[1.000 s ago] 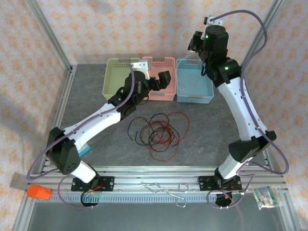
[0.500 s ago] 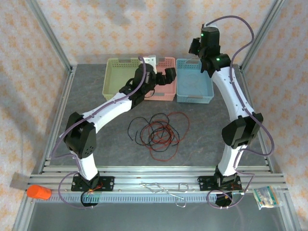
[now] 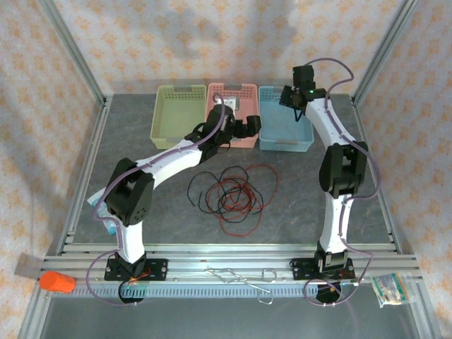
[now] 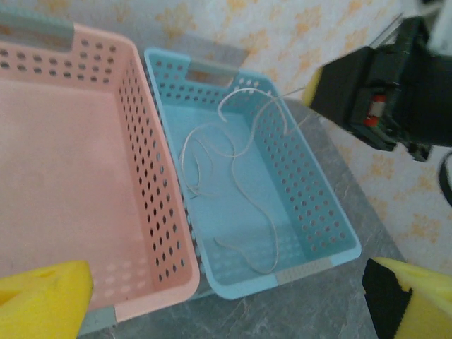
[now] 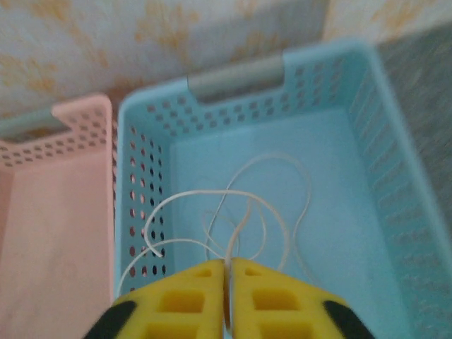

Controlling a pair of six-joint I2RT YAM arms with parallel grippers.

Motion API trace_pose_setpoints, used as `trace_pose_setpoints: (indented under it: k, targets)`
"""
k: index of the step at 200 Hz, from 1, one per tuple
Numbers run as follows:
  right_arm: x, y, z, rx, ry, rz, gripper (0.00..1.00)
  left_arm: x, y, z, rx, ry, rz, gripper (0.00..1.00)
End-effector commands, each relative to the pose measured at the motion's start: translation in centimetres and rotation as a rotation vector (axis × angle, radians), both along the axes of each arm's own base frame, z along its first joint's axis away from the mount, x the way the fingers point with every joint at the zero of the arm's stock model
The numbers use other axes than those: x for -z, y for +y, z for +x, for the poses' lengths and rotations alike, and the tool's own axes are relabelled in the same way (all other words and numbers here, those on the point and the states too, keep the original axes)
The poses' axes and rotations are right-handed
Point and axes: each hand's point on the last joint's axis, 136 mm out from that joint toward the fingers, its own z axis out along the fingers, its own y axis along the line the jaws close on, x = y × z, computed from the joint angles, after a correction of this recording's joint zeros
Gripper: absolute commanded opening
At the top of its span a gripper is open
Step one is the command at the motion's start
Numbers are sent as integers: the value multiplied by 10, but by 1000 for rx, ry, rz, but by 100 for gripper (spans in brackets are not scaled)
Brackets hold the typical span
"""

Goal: Untangle the cables

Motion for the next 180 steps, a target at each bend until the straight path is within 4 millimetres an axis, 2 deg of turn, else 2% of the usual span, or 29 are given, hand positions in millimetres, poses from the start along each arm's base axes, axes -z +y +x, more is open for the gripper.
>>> trace_pose_setpoints:
  k: [1, 25, 46, 70, 102, 125, 146, 180]
  targets:
    - [19, 8, -5, -23, 92, 72, 22, 8, -15, -11, 46, 25, -1, 99]
    - [32, 1, -7, 7, 122, 48, 38, 14, -22, -19, 63, 29, 28, 99]
    - [27, -4, -9, 23, 112, 32, 47, 18, -23, -23, 63, 29, 58, 99]
    - [15, -7, -12, 34, 91, 16, 47, 22, -22, -26, 59, 29, 81, 99]
    - [-1, -12, -24, 50, 62, 14, 40, 16, -19, -33, 57, 24, 114, 99]
    - [-17, -9, -43, 45, 22, 37, 38, 10, -13, -49, 59, 16, 139, 99]
    - [-25, -7, -70, 45, 3, 48, 36, 11, -4, -70, 72, 17, 142, 99]
    - [-14, 7, -128, 26, 27, 40, 35, 29, 11, -107, 65, 47, 183, 99]
